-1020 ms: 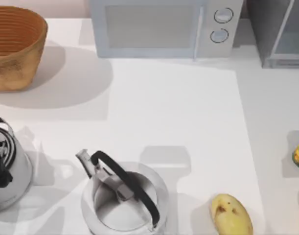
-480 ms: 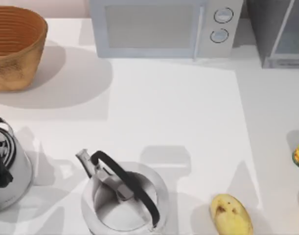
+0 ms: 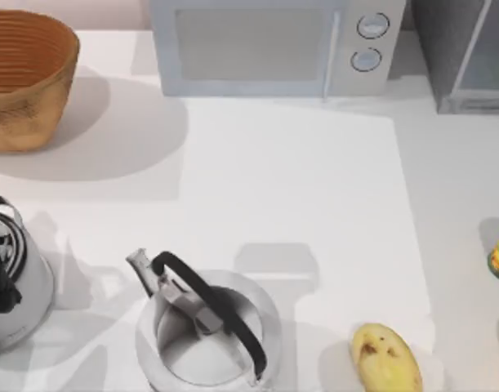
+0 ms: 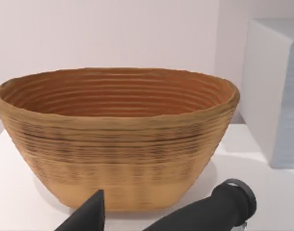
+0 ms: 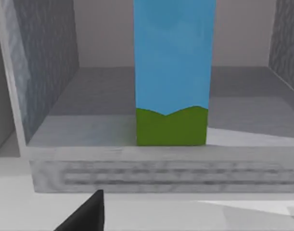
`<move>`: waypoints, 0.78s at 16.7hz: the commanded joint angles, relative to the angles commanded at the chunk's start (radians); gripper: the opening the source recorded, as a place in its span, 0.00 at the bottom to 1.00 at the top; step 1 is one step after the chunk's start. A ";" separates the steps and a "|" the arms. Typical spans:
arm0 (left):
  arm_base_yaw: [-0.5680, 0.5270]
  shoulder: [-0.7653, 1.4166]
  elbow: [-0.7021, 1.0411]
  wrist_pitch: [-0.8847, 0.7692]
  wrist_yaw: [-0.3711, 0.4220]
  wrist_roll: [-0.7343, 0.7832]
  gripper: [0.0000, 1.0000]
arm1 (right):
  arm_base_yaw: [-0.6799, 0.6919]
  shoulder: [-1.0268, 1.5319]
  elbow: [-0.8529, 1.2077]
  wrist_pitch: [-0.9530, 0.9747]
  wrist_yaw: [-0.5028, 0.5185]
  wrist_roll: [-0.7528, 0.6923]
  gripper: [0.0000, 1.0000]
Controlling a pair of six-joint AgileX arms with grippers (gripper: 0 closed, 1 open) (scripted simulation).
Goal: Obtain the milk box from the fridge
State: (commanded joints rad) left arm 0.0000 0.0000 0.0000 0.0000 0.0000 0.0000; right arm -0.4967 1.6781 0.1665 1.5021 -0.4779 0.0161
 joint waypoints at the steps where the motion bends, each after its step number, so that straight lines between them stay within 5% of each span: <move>1: 0.000 0.000 0.000 0.000 0.000 0.000 1.00 | -0.013 0.044 0.006 0.043 -0.013 0.001 1.00; 13: 0.000 0.000 0.000 0.000 0.000 0.000 1.00 | 0.000 0.158 0.085 0.078 -0.001 -0.001 1.00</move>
State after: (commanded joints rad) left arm 0.0000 0.0000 0.0000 0.0000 0.0000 0.0000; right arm -0.4963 1.8361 0.2516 1.5796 -0.4794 0.0154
